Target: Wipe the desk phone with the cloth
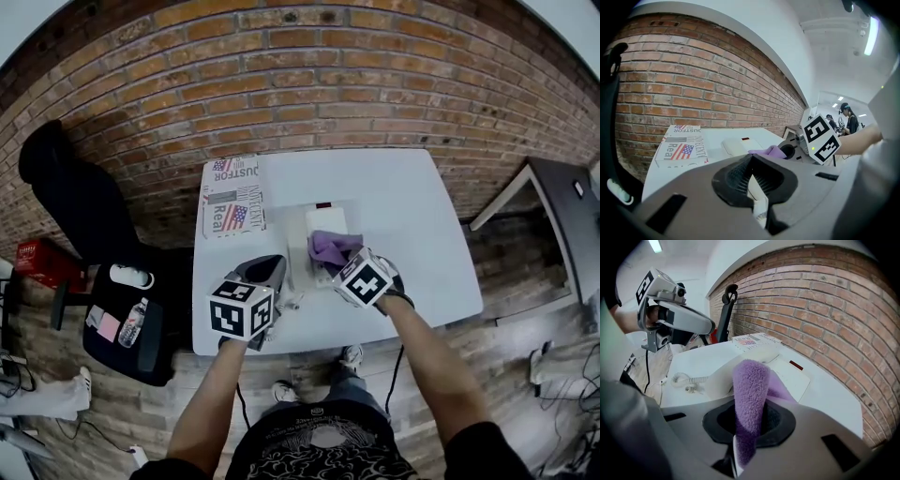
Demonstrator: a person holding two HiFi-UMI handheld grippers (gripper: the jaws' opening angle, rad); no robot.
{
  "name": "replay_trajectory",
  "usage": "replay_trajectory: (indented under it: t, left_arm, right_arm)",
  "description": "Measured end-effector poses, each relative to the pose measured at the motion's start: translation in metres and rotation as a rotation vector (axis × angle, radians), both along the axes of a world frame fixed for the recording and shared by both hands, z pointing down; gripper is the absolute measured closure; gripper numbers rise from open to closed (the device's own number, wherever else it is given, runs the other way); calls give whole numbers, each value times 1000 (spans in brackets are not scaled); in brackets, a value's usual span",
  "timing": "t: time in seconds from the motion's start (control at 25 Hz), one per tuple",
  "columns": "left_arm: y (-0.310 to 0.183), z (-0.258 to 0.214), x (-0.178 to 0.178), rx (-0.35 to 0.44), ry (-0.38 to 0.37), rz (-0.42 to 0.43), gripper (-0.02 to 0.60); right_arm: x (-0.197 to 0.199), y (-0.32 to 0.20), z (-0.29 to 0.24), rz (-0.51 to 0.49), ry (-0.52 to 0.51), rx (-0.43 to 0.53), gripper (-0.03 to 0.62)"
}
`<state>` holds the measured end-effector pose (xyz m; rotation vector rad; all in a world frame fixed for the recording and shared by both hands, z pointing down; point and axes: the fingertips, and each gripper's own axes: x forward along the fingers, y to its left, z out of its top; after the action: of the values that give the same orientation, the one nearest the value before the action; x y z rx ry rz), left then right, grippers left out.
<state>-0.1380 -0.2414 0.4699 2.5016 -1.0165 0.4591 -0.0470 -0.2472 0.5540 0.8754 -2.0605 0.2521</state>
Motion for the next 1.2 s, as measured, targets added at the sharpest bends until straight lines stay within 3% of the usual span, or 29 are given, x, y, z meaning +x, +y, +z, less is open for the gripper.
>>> replay_trajectory:
  t: [0.84, 1.2]
  left_arm:
    - [16, -2, -2, 17, 1, 43, 574]
    - [22, -3, -8, 21, 13, 53, 574]
  right_arm:
    - [-4, 70, 21, -37, -3, -111, 549]
    - [5, 74, -1, -2, 8, -80, 549]
